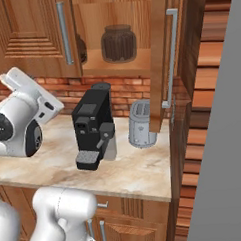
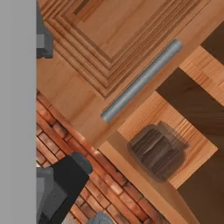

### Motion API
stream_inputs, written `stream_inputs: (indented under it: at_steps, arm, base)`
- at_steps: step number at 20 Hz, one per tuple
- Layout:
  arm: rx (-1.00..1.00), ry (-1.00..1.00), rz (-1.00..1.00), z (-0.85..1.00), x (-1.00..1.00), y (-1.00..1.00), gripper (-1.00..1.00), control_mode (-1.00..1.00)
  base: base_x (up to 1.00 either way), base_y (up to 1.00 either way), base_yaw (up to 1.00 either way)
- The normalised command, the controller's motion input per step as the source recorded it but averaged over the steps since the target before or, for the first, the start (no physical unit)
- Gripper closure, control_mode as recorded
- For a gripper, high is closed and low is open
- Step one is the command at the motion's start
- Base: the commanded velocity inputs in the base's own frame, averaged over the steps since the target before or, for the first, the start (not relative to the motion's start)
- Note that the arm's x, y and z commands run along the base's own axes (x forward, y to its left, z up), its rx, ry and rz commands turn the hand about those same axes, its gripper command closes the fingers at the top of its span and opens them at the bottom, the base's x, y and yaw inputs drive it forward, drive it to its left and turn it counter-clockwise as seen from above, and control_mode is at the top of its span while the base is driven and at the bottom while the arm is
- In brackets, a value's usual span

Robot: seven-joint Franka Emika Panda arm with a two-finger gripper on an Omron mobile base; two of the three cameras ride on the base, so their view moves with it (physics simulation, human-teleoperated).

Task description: Pick the jar and jar from the dining table and place them in the open cabinet. Close the cabinet after placing the objects.

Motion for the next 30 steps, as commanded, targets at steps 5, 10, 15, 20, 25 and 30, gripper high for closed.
stream_inputs:
  at_steps: [5,10,15,20,25,30]
  arm:
    - [0.01,0.00,-0.01,0.19,-0.88,-0.44,-1.00,-1.00]
    - [0.00,0.00,-0.06,0.01,-0.82,-0.07,-1.00,-1.00]
    - [0.00,0.00,-0.05,0.04,-0.73,-0.08,-1.00,-1.00]
    - [0.00,0.00,-0.01,0.15,-0.49,-0.24,-1.00,-1.00]
    - [-0.12,0.00,0.00,0.01,-0.50,-0.39,-1.00,-1.00]
    - [-0.19,-0.02,0.00,-0.04,-0.36,-0.34,-1.00,-1.00]
  base:
    - [0.00,0.00,0.00]
    - [0.00,0.00,0.00]
    - [0.00,0.00,0.00]
    - [0.00,0.00,0.00]
    - [0.00,0.00,0.00]
    - [0.00,0.00,0.00]
